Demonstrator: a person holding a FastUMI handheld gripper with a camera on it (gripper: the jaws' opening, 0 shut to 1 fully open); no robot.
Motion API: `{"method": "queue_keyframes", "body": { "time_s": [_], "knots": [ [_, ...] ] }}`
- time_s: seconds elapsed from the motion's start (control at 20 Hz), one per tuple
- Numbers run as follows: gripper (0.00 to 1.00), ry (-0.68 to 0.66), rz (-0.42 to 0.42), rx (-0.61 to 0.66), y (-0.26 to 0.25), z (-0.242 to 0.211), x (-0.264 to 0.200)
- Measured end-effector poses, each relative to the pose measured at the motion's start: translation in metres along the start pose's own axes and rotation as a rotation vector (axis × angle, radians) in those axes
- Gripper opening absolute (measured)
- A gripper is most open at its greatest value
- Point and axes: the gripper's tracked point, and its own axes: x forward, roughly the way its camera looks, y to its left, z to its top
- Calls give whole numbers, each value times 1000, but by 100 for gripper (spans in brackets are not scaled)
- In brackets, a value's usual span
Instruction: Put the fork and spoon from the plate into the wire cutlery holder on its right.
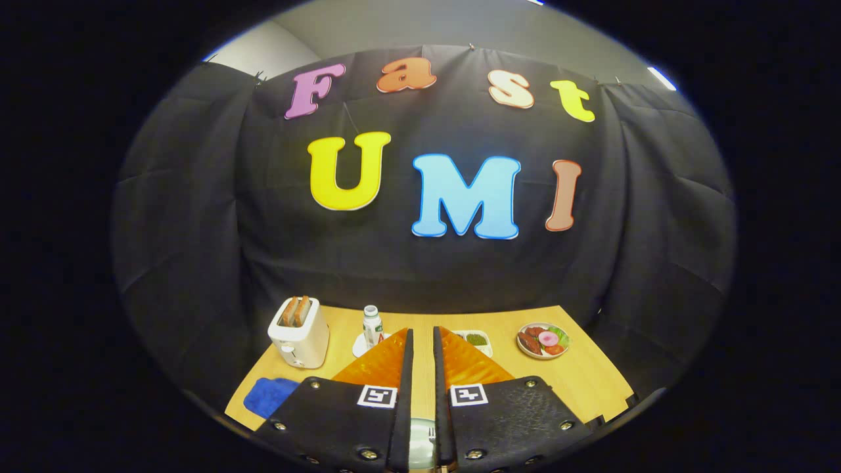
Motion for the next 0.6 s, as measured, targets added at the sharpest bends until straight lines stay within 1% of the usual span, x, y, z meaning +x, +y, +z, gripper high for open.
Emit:
{"method": "queue_keyframes", "body": {
  "time_s": [0.35, 0.45, 0.6],
  "knots": [
    [16, 257, -5, -48, 3, -107, 39],
    [16, 335, -17, -65, 2, -139, 47],
    [16, 481, -59, -87, -7, -191, 51]
  ]
}}
